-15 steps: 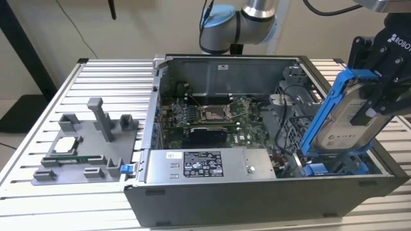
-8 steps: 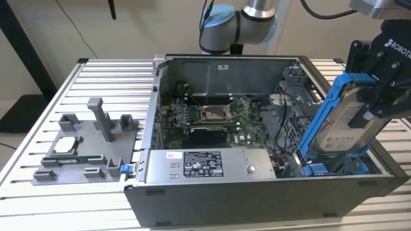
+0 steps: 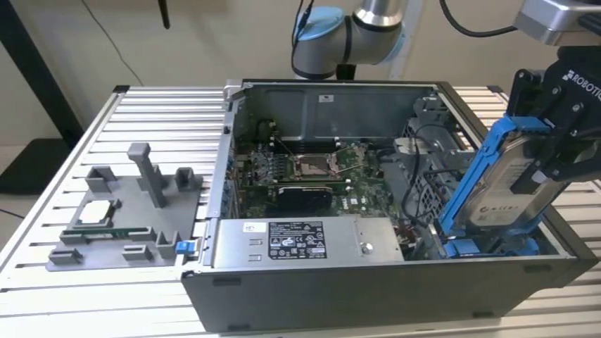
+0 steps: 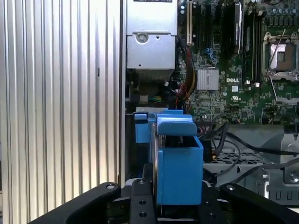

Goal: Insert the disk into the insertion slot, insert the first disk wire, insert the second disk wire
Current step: 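Insert the disk into the insertion slot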

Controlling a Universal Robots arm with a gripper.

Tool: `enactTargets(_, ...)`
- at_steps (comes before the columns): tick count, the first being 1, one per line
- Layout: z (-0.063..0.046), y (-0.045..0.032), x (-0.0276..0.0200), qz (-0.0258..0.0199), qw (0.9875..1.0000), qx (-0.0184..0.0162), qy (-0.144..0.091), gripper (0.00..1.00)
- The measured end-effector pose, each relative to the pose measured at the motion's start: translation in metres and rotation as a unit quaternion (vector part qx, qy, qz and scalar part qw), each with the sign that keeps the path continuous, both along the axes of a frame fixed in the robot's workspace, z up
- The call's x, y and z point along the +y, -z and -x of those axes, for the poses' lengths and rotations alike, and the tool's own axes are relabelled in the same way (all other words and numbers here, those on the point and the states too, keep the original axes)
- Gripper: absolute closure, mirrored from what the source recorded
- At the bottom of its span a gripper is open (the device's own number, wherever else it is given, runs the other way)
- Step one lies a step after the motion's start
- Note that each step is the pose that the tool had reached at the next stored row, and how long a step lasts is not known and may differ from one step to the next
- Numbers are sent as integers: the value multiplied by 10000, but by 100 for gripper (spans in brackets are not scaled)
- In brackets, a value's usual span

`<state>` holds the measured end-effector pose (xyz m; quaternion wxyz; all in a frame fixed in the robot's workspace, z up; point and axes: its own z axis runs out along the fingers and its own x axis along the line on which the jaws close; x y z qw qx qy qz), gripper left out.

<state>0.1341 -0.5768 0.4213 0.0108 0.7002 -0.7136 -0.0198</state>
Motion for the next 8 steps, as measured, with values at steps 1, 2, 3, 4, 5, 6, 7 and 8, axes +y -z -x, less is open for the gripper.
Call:
enactTargets(1,0,13,0,-8,10000,0,1,100)
enactTargets(2,-2,26,0,-19,10000,0,0,100)
enactTargets(3,-3,38,0,-32,10000,0,0,100)
enactTargets(4,-3,51,0,-45,10000,0,1,100)
enactTargets(5,-6,62,0,-57,10000,0,0,100)
enactTargets(6,-11,74,0,-65,10000,0,0,100)
enactTargets(7,-15,85,0,-71,10000,0,0,100)
enactTargets(8,-20,94,0,-76,10000,0,1,100)
